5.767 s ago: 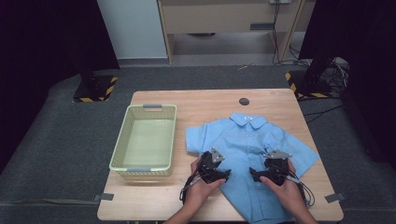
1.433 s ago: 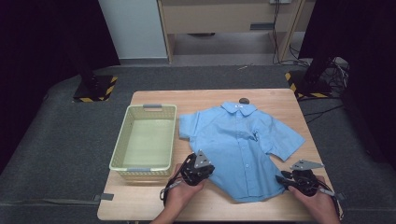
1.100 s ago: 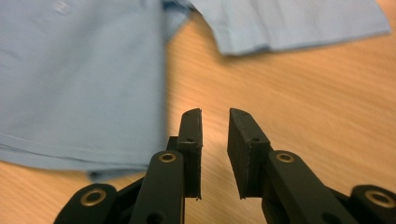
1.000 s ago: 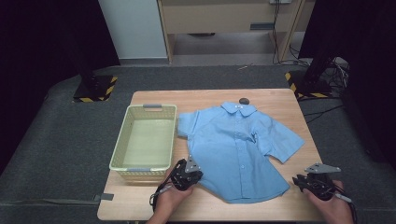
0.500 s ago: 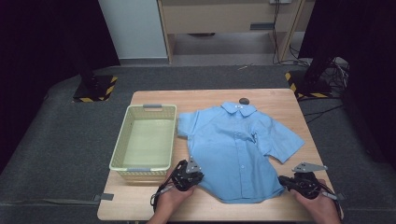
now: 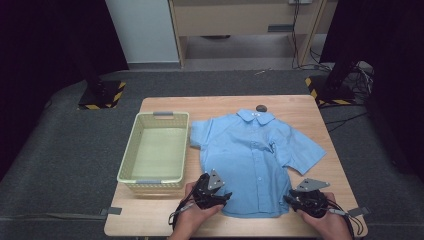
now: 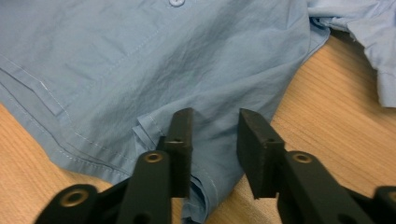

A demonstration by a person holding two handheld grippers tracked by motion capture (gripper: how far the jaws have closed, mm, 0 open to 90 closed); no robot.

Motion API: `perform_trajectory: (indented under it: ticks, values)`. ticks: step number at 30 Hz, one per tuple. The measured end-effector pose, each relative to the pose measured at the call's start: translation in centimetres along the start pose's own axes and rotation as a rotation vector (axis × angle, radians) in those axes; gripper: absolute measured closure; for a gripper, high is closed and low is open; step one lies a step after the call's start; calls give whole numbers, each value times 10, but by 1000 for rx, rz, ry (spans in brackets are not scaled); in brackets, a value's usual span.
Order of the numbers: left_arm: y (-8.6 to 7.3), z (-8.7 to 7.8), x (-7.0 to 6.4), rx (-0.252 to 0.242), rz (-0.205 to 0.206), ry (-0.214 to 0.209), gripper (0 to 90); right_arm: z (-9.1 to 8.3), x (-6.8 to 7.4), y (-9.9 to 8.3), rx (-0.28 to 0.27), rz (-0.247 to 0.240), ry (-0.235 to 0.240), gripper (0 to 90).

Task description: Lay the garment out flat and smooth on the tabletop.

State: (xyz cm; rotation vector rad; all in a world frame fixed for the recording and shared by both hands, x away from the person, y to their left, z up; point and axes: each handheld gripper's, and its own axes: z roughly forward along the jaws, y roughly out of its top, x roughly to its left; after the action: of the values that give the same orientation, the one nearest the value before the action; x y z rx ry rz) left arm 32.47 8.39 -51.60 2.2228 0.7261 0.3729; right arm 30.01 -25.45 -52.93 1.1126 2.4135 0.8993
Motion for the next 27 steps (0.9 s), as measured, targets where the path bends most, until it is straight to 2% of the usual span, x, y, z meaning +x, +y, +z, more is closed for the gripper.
perform_trajectory:
  ticks: [3, 7, 10, 14, 18, 21, 24, 27]
  values:
    - [5, -8, -2, -49, 2, 17, 374, 0, 1, -1, -4, -22, -4, 632]
    - [10, -21, 0, -122, -26, 17, 339, 0, 1, -2, -11, -9, 3, 638]
    - [10, -24, 1, -150, -63, 11, 307, -1, 0, -3, -5, 7, 9, 603]
    - [13, -27, -1, -162, -49, 17, 294, -5, -3, -5, 15, 31, -9, 504]
    - [11, -20, -1, -125, -41, 16, 279, -8, -10, -10, 33, 90, -22, 458]
    - [5, -7, -5, -61, -33, -1, 267, -8, -10, -11, 35, 105, -19, 476]
    - [1, 5, -10, -10, -10, -18, 264, -9, -8, -9, 42, 96, -3, 639]
    - [-3, 15, -11, 39, 9, -15, 263, -9, -6, -8, 44, 95, 29, 783]
